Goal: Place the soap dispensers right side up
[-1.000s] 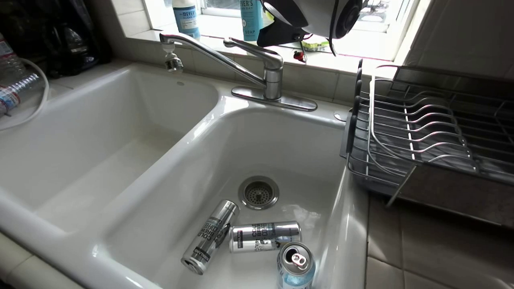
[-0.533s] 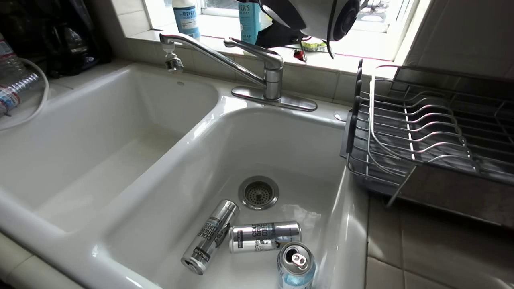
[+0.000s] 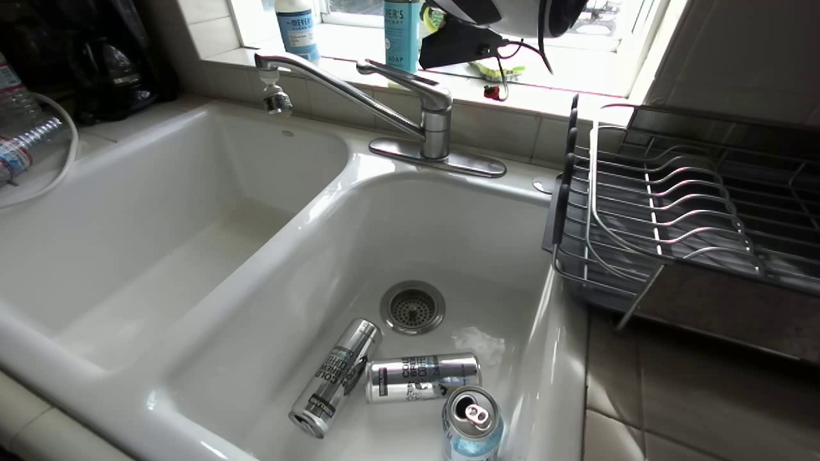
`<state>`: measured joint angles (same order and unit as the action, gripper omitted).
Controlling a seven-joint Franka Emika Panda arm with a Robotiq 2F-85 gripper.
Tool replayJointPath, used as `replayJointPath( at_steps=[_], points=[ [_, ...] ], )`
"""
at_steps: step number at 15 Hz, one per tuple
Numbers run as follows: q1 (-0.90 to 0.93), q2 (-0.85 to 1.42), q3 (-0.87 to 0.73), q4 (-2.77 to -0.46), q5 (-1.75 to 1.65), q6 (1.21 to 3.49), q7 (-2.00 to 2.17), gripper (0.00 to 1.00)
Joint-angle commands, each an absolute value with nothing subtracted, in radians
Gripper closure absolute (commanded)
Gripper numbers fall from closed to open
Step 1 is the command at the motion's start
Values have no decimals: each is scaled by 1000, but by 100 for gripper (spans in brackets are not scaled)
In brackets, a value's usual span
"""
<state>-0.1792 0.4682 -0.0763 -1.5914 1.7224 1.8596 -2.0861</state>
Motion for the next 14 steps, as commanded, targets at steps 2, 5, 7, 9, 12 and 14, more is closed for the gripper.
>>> replayJointPath(
  at_steps=[2,5,7,9,12,14],
  points=[
    [-134,327,-132,-1684,1590,2024,-2006,0],
    [-125,263,-132,-1710,1484,2093,-1927,0],
    [-125,242,-124,-1716,1414,2103,-1874,0],
    [-123,231,-118,-1723,1352,2099,-1825,0],
    [-113,196,-117,-1753,1280,2146,-1757,0],
    [-110,159,-117,-1777,1234,2187,-1717,0]
  ],
)
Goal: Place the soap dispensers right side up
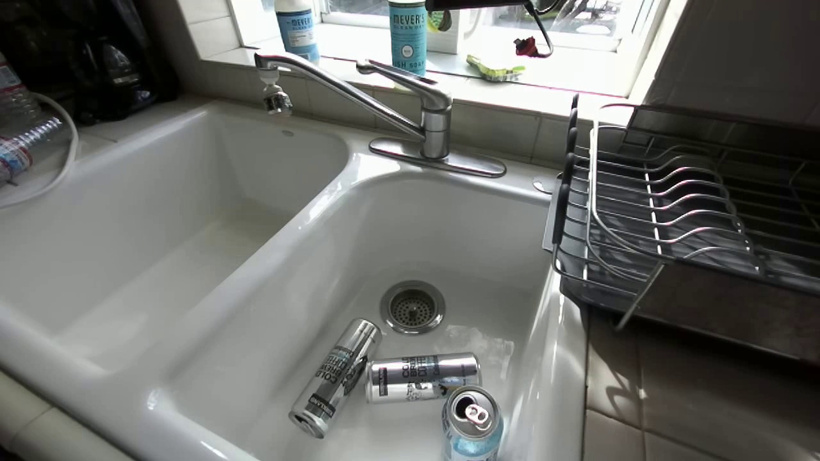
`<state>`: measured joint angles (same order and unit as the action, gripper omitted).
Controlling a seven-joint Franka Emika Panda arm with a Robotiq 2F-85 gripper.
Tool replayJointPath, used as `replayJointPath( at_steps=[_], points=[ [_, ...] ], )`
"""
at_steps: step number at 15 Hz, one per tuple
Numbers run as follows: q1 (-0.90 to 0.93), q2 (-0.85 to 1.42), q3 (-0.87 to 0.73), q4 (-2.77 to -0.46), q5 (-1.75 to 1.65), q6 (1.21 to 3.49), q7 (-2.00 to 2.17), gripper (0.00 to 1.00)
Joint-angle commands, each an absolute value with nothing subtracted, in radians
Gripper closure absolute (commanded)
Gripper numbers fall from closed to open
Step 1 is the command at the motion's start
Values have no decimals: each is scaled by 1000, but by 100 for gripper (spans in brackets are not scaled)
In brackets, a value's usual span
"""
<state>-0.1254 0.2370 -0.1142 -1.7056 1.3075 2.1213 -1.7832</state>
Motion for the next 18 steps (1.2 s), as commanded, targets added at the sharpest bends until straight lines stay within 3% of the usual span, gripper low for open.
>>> replayJointPath(
  at_steps=[1,18],
  points=[
    [-107,134,-117,-1792,1202,2210,-1689,0],
    [-66,-181,-71,-1957,569,2107,-924,0]
  ],
)
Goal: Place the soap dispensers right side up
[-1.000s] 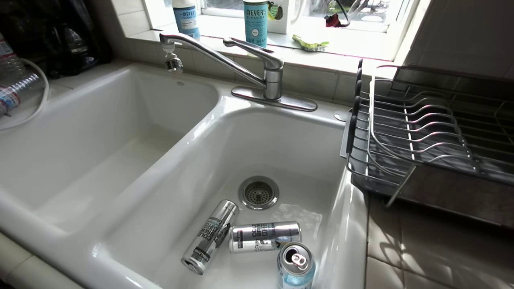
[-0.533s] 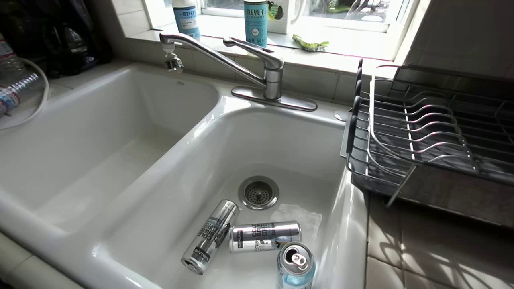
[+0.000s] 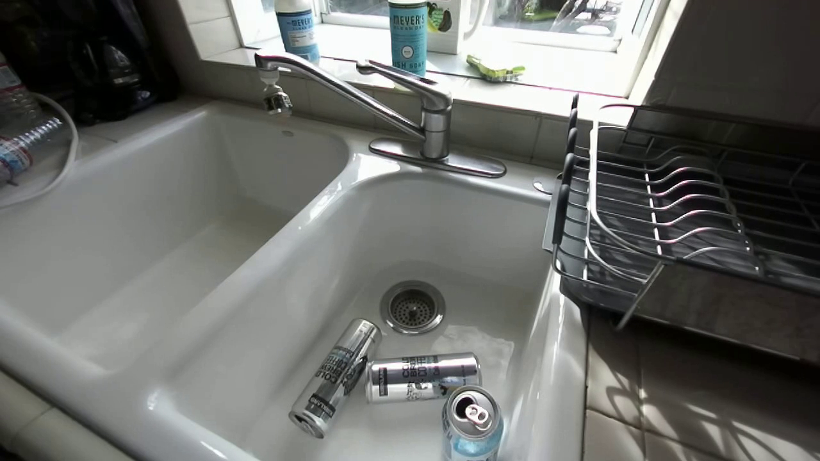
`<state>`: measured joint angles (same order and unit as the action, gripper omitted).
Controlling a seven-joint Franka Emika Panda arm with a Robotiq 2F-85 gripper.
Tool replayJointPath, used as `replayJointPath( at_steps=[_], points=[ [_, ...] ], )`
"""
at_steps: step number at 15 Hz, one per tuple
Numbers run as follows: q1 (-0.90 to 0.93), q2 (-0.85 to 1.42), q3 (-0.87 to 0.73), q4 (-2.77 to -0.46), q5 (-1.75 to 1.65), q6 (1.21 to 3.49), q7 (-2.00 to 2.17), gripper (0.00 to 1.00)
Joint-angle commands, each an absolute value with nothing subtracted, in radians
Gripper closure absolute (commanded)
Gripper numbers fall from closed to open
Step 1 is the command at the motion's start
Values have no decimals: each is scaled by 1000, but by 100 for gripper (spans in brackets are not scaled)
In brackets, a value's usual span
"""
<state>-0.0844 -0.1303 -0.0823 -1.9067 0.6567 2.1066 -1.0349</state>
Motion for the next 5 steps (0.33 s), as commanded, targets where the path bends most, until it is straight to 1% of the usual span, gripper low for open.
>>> replayJointPath(
  at_steps=[1,2,5],
  points=[
    [-57,-185,-68,-1962,545,2104,-927,0],
    [-54,-146,-91,-1918,597,2105,-971,0],
    [-41,-158,-85,-1930,567,2105,-947,0]
  ],
)
